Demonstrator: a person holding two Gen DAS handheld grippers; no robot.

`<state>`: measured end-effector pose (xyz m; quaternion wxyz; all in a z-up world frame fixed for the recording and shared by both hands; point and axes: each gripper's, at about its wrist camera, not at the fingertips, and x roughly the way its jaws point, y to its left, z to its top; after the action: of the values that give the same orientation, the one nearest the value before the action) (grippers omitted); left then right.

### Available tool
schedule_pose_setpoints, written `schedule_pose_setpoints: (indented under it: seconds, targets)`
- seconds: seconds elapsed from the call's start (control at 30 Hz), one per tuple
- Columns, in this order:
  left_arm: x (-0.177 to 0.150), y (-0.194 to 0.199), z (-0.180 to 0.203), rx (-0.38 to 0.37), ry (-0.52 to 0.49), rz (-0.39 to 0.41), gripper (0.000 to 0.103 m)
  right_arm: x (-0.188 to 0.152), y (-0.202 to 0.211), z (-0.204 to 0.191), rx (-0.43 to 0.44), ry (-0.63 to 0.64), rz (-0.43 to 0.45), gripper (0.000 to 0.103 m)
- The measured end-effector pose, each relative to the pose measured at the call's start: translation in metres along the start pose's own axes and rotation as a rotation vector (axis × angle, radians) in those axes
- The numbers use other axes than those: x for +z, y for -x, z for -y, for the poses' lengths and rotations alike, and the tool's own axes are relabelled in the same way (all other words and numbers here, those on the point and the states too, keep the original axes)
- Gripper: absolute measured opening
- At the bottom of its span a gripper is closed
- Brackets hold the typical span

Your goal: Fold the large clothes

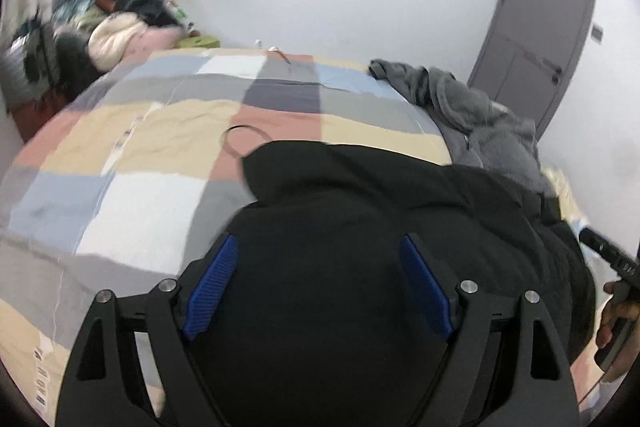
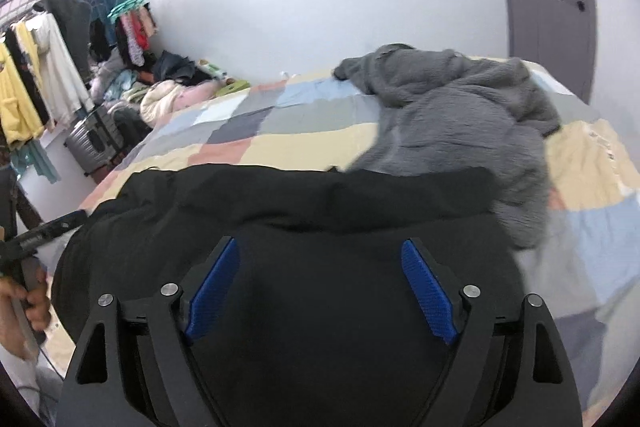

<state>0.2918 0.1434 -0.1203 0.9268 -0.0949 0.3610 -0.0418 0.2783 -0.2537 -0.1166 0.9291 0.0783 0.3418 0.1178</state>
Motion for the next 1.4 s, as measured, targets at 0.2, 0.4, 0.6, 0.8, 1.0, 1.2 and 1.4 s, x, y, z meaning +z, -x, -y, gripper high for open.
schedule_pose_setpoints:
  seconds: [0.2, 0.4, 0.6, 0.8, 1.0, 1.2, 1.4]
  targets:
    - [-0.013, -0.013, -0.06, -0.034, 0.158, -0.067, 0.086, -0.01, 0.0, 0.064, -0.022, -0.177, -0.044, 0.092]
    - [-0.015, -0.044, -0.079, -0.191, 0.294, -0.157, 0.086, -0.023, -0.023, 0.103, -0.06, -0.265, -0.115, 0.103]
    - [-0.019, -0.067, -0.075, -0.285, 0.342, -0.21, 0.086, -0.039, -0.055, 0.132, 0.12, -0.435, -0.199, 0.103]
    - [-0.021, -0.079, -0.067, -0.318, 0.347, -0.217, 0.085, -0.031, -0.056, 0.098, 0.238, -0.328, -0.172, 0.103]
    - [-0.017, -0.067, -0.053, -0.288, 0.269, -0.17, 0.053, -0.017, -0.043, 0.056, 0.167, -0.143, -0.103, 0.064]
    - [-0.003, -0.037, -0.034, -0.156, 0.145, -0.048, 0.007, 0.004, -0.017, 0.019, 0.006, -0.002, 0.006, 0.013]
    - [0.031, 0.009, -0.02, -0.139, 0.108, 0.109, 0.005, 0.037, 0.001, 0.0, -0.06, 0.05, 0.154, 0.009]
